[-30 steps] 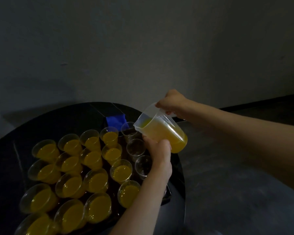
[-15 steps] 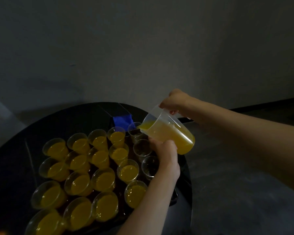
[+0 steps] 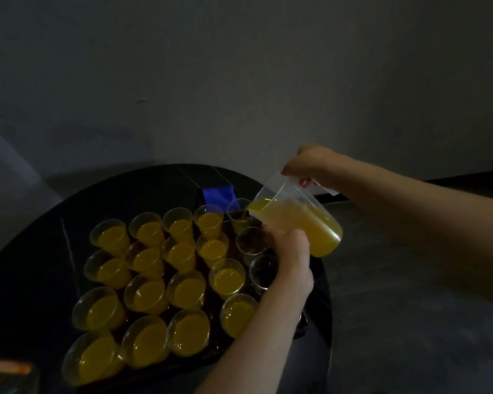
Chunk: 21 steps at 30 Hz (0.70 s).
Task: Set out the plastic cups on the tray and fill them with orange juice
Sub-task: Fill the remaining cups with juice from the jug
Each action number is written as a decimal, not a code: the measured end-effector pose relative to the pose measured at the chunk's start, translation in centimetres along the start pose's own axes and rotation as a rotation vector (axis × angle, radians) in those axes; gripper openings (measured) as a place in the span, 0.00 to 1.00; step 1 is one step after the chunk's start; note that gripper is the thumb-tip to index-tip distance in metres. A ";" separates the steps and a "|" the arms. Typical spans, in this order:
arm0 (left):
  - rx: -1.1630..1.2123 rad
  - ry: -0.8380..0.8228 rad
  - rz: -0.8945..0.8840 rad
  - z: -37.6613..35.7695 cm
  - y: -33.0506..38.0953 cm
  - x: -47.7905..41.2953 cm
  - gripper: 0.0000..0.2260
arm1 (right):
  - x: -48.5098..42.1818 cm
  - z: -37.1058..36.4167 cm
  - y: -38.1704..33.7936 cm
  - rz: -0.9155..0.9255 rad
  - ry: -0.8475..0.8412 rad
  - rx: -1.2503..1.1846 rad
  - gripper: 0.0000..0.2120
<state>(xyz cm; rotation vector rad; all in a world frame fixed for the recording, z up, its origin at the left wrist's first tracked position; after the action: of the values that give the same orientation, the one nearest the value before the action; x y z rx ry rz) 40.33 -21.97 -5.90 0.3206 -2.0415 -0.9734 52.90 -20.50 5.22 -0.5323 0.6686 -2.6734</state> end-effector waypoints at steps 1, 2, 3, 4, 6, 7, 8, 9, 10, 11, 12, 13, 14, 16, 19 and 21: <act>-0.003 0.001 0.001 0.0 -0.1 0.0 0.43 | 0.1 0.0 0.0 0.001 -0.001 0.000 0.08; -0.007 0.006 -0.001 0.0 -0.1 0.0 0.43 | 0.1 0.0 0.0 0.002 -0.004 0.000 0.09; -0.009 0.013 -0.005 0.0 -0.2 0.0 0.43 | 0.1 0.0 0.0 0.004 -0.006 -0.001 0.09; -0.014 0.016 -0.009 0.0 -0.2 0.0 0.43 | 0.0 -0.1 -0.1 0.008 -0.006 -0.001 0.09; -0.027 0.017 -0.014 -0.1 -0.1 0.0 0.44 | 0.0 -0.1 -0.3 0.018 -0.006 0.008 0.09; -0.027 0.017 -0.018 0.0 -0.1 0.1 0.43 | 0.0 0.0 -0.4 0.021 -0.004 0.009 0.09; -0.025 0.014 -0.023 0.0 0.0 0.1 0.43 | 0.0 0.1 -0.5 0.019 -0.003 0.008 0.08; -0.022 0.011 -0.027 0.0 0.1 0.1 0.43 | 0.0 0.1 -0.6 0.016 -0.002 0.005 0.08; -0.022 0.008 -0.027 -0.1 0.2 0.1 0.43 | 0.1 0.2 -0.6 0.012 -0.002 0.003 0.08; -0.022 0.007 -0.028 -0.1 0.2 0.1 0.43 | 0.1 0.3 -0.6 0.009 -0.003 0.004 0.08; -0.020 0.007 -0.029 -0.1 0.3 0.0 0.42 | 0.1 0.3 -0.7 0.008 -0.006 0.005 0.08; -0.018 0.005 -0.031 0.0 0.3 0.0 0.42 | 0.1 0.3 -0.8 0.009 -0.007 0.008 0.08; -0.019 0.001 -0.036 0.0 0.3 0.0 0.42 | 0.1 0.3 -0.8 0.012 -0.009 0.013 0.08; -0.022 -0.008 -0.046 0.1 0.2 0.0 0.43 | 0.1 0.2 -0.8 0.017 -0.008 0.017 0.08; -0.024 -0.024 -0.051 0.4 0.1 -0.1 0.45 | 0.1 0.0 -1.0 0.014 -0.012 0.018 0.10; -0.026 -0.030 -0.040 0.4 0.3 -0.1 0.46 | 0.2 0.0 -1.1 0.010 -0.020 0.027 0.10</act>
<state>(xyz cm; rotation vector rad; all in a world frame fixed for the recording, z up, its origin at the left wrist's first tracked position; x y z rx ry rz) 40.09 -21.49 -5.90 0.3362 -2.0546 -1.0348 52.51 -19.65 5.87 -0.5466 0.6265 -2.6602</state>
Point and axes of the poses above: each hand's wrist, its own x-axis away from the middle knuckle, its own z-axis out of the back of the hand, y = z × x, the point moved 3 cm from there along -x, towards the middle knuckle, and after that the axes turned 3 degrees about y, right-handed, at the moved point
